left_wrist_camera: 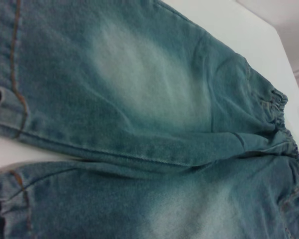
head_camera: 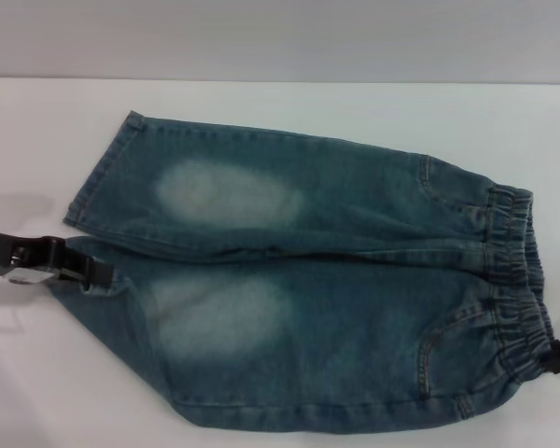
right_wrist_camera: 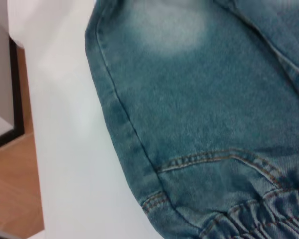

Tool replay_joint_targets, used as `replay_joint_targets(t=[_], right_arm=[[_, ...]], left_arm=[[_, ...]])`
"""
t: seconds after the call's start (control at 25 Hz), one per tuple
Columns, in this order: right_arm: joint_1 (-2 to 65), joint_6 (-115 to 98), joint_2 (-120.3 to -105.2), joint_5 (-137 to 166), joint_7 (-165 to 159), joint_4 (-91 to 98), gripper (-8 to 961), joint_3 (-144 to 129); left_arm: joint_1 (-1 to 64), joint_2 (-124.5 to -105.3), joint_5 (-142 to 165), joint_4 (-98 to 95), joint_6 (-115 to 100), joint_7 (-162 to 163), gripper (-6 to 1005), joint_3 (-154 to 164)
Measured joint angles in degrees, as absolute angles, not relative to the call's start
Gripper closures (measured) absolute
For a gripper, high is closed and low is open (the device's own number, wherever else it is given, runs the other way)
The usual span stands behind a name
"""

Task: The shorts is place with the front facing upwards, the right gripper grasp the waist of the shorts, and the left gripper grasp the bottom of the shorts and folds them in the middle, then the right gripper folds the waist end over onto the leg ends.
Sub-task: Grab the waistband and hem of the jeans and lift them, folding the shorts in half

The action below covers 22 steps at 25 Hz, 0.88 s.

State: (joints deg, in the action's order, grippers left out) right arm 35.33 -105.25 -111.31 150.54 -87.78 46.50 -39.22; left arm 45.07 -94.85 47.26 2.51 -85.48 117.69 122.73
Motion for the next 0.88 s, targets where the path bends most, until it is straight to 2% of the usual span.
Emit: replay_joint_targets(t=[0.4, 0.64, 0.88], right_arm=[[34.37, -105.38, -110.61, 147.94, -85.42, 45.43, 953, -31.47], [32.04, -99.22, -108.92, 141.93, -82.22, 37.89, 952, -28.42], [29.05, -89.50, -109.23, 135.10, -76.07, 28.86, 952, -26.19]], left_arm=[[42.69, -93.11, 44.31, 2.37, -84.73, 116.71, 892, 117.96], [42.49, -93.12, 43.02, 1.65, -81.10, 116.37, 890, 116.60], [41.81, -92.67, 42.12, -0.88, -80.23, 114.66, 887, 110.39]])
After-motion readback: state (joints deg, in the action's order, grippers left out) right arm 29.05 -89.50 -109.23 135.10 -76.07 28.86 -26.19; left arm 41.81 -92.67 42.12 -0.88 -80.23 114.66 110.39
